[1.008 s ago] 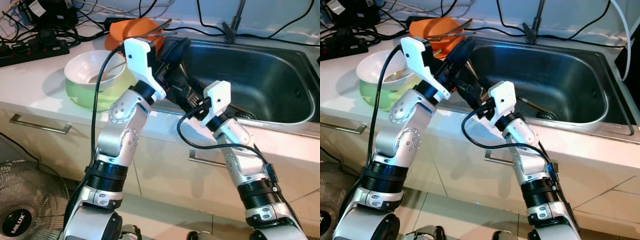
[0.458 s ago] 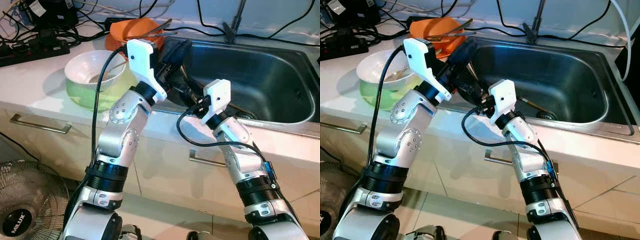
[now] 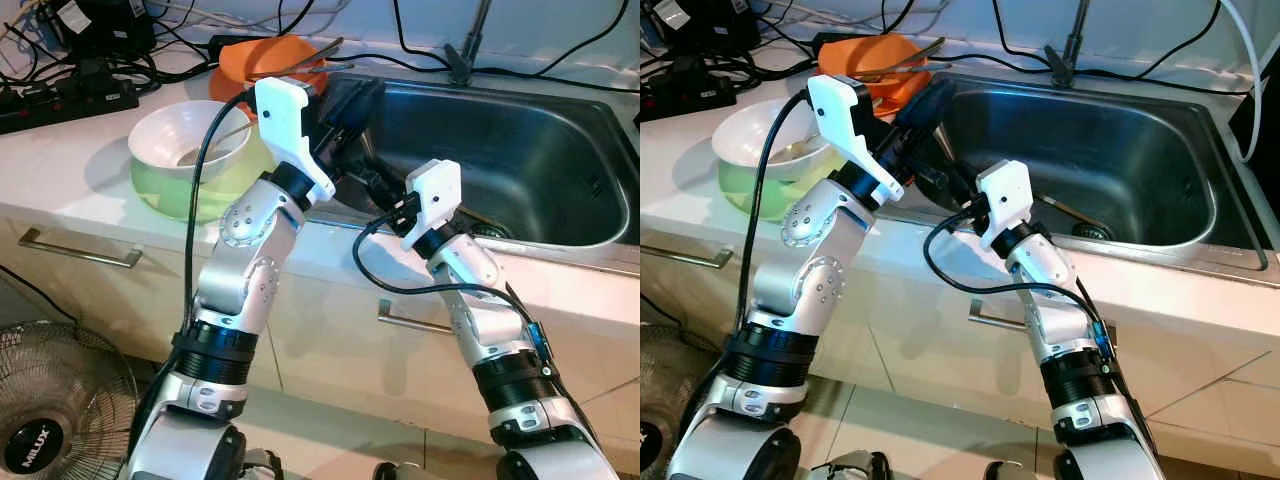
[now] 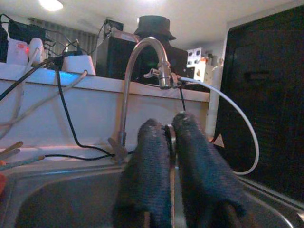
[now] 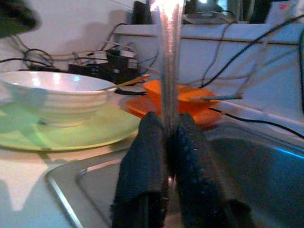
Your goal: Kitchen organization
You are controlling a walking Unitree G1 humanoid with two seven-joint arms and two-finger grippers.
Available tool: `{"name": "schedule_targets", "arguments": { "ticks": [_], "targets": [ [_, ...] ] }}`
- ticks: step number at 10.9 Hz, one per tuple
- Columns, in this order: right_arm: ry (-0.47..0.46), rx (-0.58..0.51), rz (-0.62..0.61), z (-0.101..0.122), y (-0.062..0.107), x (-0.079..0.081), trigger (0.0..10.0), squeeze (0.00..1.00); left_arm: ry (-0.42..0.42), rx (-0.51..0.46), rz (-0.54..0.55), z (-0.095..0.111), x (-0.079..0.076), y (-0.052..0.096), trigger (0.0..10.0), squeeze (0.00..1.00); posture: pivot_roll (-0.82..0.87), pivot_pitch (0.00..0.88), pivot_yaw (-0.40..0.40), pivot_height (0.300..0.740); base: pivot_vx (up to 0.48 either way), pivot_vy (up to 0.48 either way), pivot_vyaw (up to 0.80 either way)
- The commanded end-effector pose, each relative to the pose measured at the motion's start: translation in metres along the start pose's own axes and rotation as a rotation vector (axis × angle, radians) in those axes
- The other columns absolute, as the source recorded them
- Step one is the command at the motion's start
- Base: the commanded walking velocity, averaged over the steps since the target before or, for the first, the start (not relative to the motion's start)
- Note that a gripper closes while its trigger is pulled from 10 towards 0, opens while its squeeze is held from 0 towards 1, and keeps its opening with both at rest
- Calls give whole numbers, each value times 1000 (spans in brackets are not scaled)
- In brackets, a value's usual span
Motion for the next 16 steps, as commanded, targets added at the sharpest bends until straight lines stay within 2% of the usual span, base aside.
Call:
{"name": "schedule_targets", "arguments": {
  "ticks": [1, 4, 6, 7, 8, 10, 11, 12, 13, 14, 16],
  "targets": [
    [2, -6, -31, 3, -3, -9, 0, 0, -17, -22, -13, 7, -3, -1, 10000, 1000, 73, 75, 36, 740, 0, 0, 0],
    [27, 7, -87, 0, -6, -24, 0, 0, 2, -34, -22, 9, -5, 1, 10000, 1000, 80, 74, 31, 740, 0, 0, 0],
    [50, 30, -164, -3, -10, -44, 0, 0, -2, -27, 12, 8, 2, 4, 10000, 1000, 79, 72, 32, 740, 0, 0, 0],
    [65, 65, -202, -9, -11, -53, 0, 0, -9, 1, 36, 0, 7, 9, 10000, 0, 82, 68, 31, 740, 0, 0, 0],
    [63, 136, -266, -20, -13, -68, 10000, 0, 0, 50, 74, -16, 16, 20, 10000, 0, 87, 70, 29, 740, 0, 0, 0],
    [70, 225, -327, -34, -14, -83, 10000, 0, -10, 131, 135, -39, 29, 36, 10000, 0, 100, 71, 23, 740, 0, 0, 0],
    [88, 281, -348, -41, -14, -89, 10000, 0, -12, 205, 151, -57, 32, 47, 10000, 0, 100, 72, 21, 740, 0, 0, 0],
    [85, 290, -363, -41, -15, -92, 10000, 0, -13, 252, 153, -67, 32, 54, 10000, 0, 101, 73, 21, 740, 0, 0, 0],
    [121, 327, -379, -42, -18, -97, 10000, 0, -31, 387, 152, -92, 31, 69, 10000, 0, 115, 75, 17, 740, 0, 0, 0],
    [132, 359, -379, -45, -19, -97, 10000, 0, -18, 465, 146, -106, 29, 80, 10000, 0, 120, 76, 14, 740, 0, 0, 0],
    [139, 416, -370, -54, -18, -95, 10000, 0, -9, 516, 140, -116, 26, 90, 10000, 0, 133, 81, 9, 740, 0, 0, 0]
  ]
}}
Point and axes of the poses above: a point about 5 cm out from each wrist's last joint towards the gripper, its own y axis pointing back from the gripper into the wrist, its own z axis along the axis of the wrist's last joint, x = y × z, the point moved 6 cm from there along -y, pointing out of the wrist towards the gripper, and after that the axes turned 8 degrees about y, right-handed, at the moved point
